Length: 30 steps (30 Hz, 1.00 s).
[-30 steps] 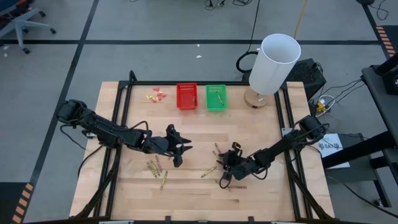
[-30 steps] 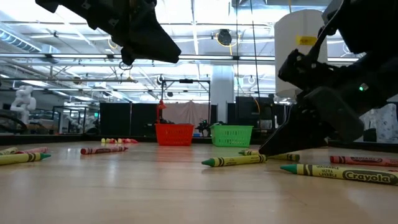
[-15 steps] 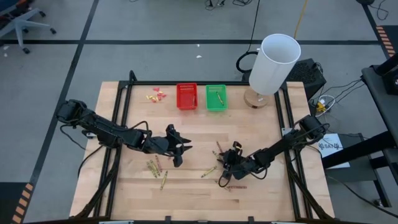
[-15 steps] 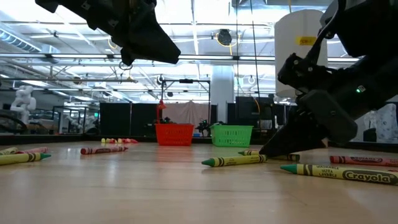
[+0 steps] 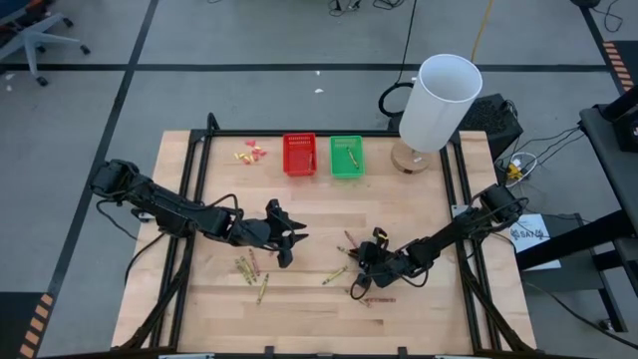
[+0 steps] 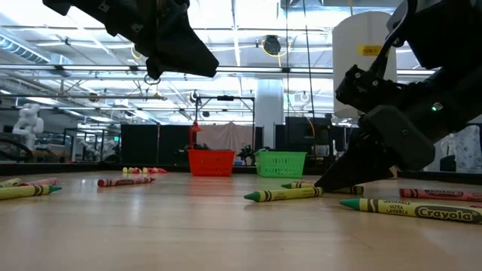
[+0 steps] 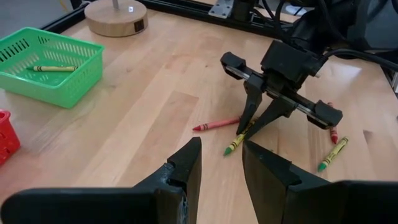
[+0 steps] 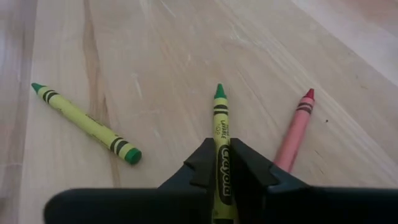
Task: Sort crayons
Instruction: Put the green crayon into the green bin
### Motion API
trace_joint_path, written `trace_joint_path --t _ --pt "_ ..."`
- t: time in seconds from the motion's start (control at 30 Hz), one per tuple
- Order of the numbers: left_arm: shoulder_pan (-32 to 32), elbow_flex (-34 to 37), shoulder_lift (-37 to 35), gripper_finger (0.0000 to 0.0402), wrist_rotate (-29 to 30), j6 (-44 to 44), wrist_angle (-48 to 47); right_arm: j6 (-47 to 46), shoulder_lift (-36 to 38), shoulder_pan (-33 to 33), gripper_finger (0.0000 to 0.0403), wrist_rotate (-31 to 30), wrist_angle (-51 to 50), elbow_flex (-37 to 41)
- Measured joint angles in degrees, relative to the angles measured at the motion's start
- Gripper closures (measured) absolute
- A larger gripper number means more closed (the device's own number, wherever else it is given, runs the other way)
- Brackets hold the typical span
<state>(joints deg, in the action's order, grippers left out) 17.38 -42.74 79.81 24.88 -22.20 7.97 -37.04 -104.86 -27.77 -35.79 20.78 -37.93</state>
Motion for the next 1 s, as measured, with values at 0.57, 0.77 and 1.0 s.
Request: trace_joint_path --t 0.57,0.77,1.0 --pt "0.0 0.0 0.0 0.0285 -0.04 0.0 -0.02 5.56 4.03 0.11 0.0391 1.03 1.07 0.19" --pt "0.0 0.0 0.0 0.0285 -0.04 0.0 -0.11 12.86 10.62 0.83 0.039 0.2 1.03 0.17" --pt "0.0 0.0 0.0 0.0285 -0.06 0.04 -1.13 26.48 20.47 2.0 0.039 -0.15 0.98 0.16"
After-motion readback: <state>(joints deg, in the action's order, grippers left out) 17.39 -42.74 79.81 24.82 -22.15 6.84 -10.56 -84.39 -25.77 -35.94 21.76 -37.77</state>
